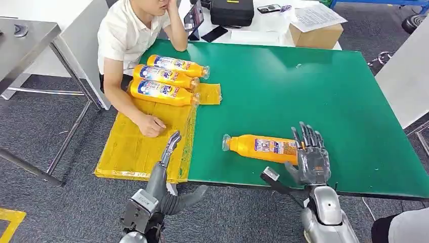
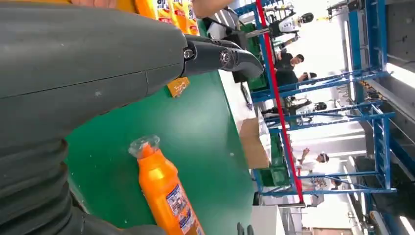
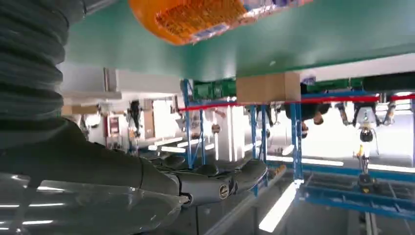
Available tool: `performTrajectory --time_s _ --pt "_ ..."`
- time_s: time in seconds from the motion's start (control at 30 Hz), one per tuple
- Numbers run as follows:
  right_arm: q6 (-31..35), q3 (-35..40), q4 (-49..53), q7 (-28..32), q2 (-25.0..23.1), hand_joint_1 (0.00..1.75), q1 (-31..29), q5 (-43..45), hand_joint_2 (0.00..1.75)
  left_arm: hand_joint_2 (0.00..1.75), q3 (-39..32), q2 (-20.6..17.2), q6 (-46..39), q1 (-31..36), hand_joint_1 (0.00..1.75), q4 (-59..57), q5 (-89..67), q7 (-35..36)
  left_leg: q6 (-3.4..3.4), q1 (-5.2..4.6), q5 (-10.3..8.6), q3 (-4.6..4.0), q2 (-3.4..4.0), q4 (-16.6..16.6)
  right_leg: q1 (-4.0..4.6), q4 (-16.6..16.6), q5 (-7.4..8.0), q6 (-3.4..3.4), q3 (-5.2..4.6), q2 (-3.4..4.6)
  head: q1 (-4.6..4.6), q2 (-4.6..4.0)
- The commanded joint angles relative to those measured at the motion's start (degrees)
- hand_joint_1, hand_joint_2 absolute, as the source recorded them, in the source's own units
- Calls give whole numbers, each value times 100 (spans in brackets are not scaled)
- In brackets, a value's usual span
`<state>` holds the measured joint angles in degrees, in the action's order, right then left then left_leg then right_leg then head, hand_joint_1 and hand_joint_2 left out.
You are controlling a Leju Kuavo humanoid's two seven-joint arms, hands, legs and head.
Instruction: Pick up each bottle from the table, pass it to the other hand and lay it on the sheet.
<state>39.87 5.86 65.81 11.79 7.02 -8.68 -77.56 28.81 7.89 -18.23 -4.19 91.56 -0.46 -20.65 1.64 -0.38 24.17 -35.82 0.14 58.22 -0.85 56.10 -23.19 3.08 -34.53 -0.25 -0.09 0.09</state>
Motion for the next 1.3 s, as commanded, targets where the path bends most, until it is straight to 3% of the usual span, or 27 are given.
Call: performTrajectory --time_s 0.03,0.13,0.43,0.93,0.97,1.0,1.03,1.1,1.3 --pt "-16 27 -2985 705 -288 0 -1329 851 175 175 222 -217 202 415 0 -402 207 32 -12 7 7 32 6 -9 7 -12 -4 -12 31 8 2 0" --pt "13 217 -3504 557 -328 0 -1705 780 175 175 256 -154 216 581 0 -561 259 51 -15 9 7 44 35 -13 9 -15 6 -16 34 39 0 0" --pt "6 388 -4028 498 -322 0 -2070 823 175 175 365 -161 277 747 0 -702 379 78 -7 2 1 25 9 -5 2 -2 -2 -8 22 11 0 0" --pt "-380 461 -4400 519 -377 0 -2343 1036 175 175 470 -171 317 892 0 -795 461 89 -9 6 -1 29 -1 -6 6 -6 -2 -10 28 1 2 0" --pt "-515 534 -4446 487 -352 5 -2375 988 175 175 483 -178 319 900 0 -793 469 91 -7 5 -2 22 1 -4 5 -4 0 -8 21 2 0 0" --pt "-692 522 -4484 455 -353 166 -2395 1032 175 175 488 -182 320 900 0 -785 468 91 -11 6 3 36 0 -6 6 -5 -6 -13 35 3 2 0" --pt "-807 552 -4476 394 -335 175 -2394 1025 175 175 492 -189 320 894 0 -768 468 91 -8 5 -1 26 1 -4 5 -3 -2 -9 24 3 0 0" --pt "-1261 579 -4505 277 -273 175 -2413 1099 175 175 475 -201 314 879 0 -719 469 92 -7 3 -1 25 0 -4 3 -2 -2 -8 23 2 0 0" --pt "-2291 160 -4368 876 -294 175 -2304 2124 175 175 450 -202 304 858 0 -680 467 88 -4 5 -5 41 -9 -5 5 -8 -1 -7 38 -9 2 0"
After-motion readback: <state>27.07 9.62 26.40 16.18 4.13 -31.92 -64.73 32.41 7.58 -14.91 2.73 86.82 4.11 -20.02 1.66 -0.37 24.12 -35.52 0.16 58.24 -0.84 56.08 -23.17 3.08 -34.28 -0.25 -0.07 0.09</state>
